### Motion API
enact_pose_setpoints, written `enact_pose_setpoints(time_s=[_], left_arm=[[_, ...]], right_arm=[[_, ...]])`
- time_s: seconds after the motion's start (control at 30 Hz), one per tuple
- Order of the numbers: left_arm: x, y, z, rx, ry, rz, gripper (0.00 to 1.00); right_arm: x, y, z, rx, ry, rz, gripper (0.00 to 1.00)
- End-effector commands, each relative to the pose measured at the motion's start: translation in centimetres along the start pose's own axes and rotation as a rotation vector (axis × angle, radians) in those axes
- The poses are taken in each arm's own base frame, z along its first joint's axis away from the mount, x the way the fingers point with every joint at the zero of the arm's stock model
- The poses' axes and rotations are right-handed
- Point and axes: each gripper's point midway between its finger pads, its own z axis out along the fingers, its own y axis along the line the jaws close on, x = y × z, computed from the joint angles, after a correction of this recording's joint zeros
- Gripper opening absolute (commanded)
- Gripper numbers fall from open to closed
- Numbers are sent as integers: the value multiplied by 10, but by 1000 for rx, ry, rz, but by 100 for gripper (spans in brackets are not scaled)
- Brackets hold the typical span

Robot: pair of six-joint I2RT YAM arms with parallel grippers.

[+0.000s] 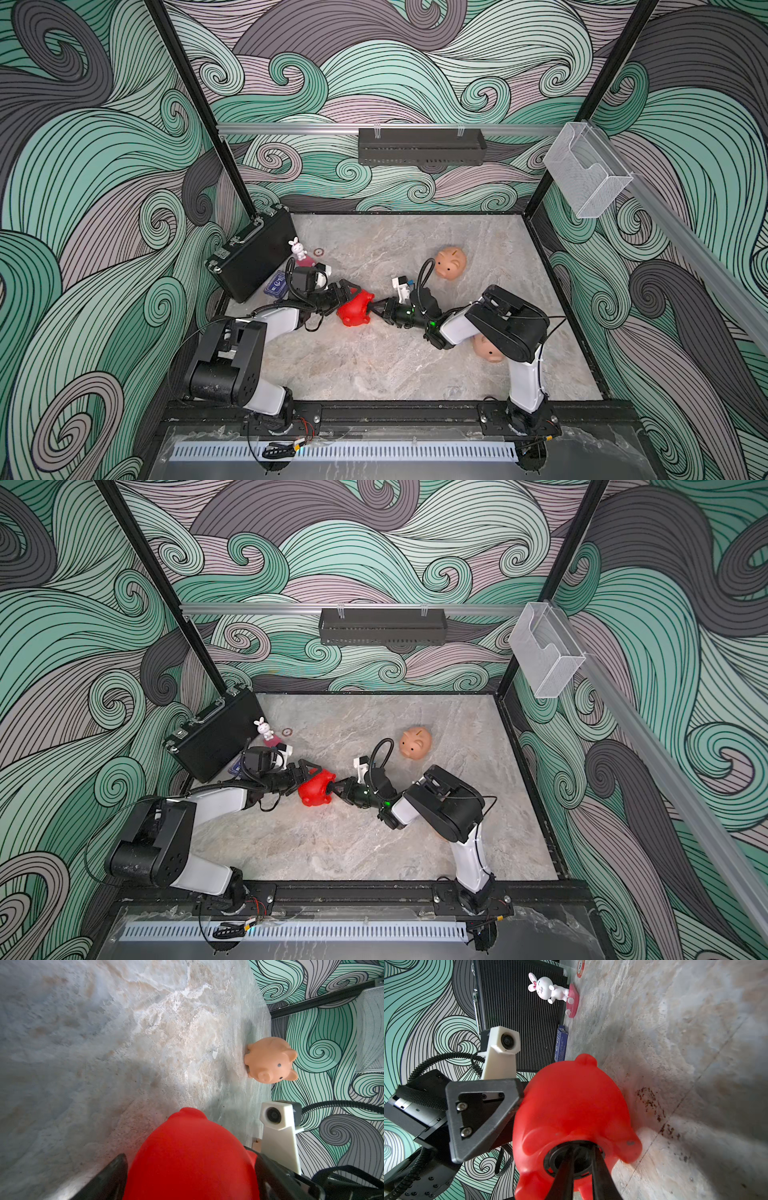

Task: Open piggy banks
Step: Open the lid on the piggy bank.

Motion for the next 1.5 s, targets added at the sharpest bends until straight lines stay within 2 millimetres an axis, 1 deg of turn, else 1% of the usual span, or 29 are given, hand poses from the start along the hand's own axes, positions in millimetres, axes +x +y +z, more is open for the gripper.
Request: enact_pose_setpoints(time_s=[0.0, 0.1, 0.2, 0.47, 0.8, 0.93, 1.23, 1.47], left_arm=[[40, 41, 2, -138, 120, -88, 91], [40, 41, 2, -137, 120, -87, 91], [40, 41, 2, -137, 121, -88, 91], [41, 41, 2, -137, 125, -88, 90], [41, 39, 2, -127, 126, -82, 90], [41, 39, 3, -124, 129, -82, 90], [41, 37, 3, -116, 132, -77, 90], [41, 36, 3, -108, 134, -75, 90]], right_arm=[[5, 11, 1, -48, 2, -10, 19], [8, 8, -1, -34, -1, -9, 20], [9, 8, 2, -42, 7, -6, 19], [8, 11, 8, -52, 14, -7, 20], [4, 11, 17, -29, 22, -8, 19], [4, 9, 18, -12, 26, -5, 17], [5, -5, 18, 75, 32, 12, 10], [3, -2, 17, 89, 29, 22, 7]])
